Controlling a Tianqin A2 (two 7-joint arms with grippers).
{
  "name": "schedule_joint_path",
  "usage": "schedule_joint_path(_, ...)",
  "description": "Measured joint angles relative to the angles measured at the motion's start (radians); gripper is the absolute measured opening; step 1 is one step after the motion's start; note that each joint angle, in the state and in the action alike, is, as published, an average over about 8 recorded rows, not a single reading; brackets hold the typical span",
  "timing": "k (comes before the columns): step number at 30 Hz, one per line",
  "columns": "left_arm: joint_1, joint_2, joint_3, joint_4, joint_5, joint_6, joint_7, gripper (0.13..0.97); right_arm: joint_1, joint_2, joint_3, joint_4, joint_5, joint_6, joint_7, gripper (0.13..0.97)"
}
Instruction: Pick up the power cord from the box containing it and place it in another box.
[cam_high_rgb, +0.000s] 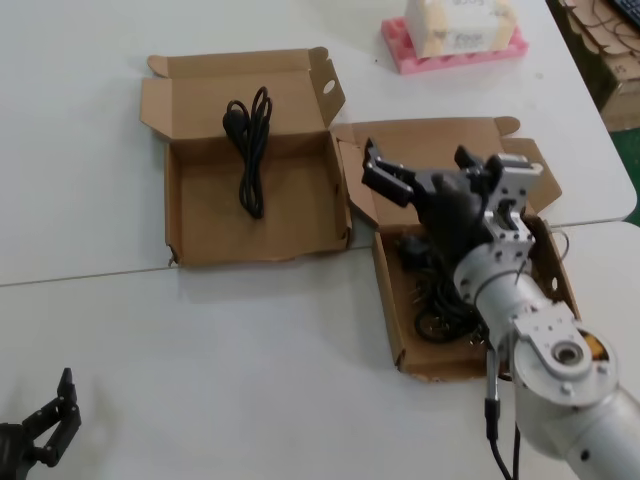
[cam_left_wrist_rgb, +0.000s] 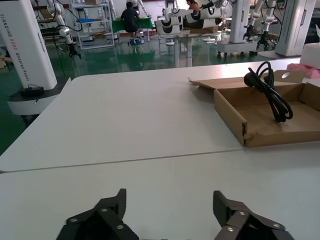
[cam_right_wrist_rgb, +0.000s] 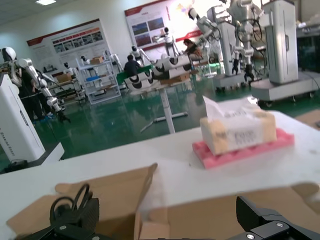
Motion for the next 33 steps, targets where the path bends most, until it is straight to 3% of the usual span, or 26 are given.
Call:
schedule_joint_path(4, 0.000, 0.000, 0.000, 0.000, 0.000, 0.000, 0.000, 0.646, -0.064, 0.004, 0.039, 0.043, 0.001, -0.017, 0.000, 0.966)
schedule_joint_path(8, 0.000, 0.000, 0.000, 0.000, 0.000, 0.000, 0.000, 0.646, -0.126, 0.007, 0.077, 0.086, 0.002, -0.033, 0.000, 0.966)
schedule_joint_path(16, 0.000, 0.000, 0.000, 0.000, 0.000, 0.000, 0.000, 0.819, -0.251, 0.014, 0.153, 0.171, 0.004, -0.066, 0.000, 0.966)
schedule_joint_path(25, 0.000, 0.000, 0.000, 0.000, 0.000, 0.000, 0.000, 0.925, -0.393, 0.022, 0.240, 0.267, 0.007, -0.103, 0.000, 0.966)
schedule_joint_path(33, 0.000, 0.000, 0.000, 0.000, 0.000, 0.000, 0.000, 0.960, -0.518, 0.029, 0.316, 0.351, 0.009, -0.136, 0.000, 0.966)
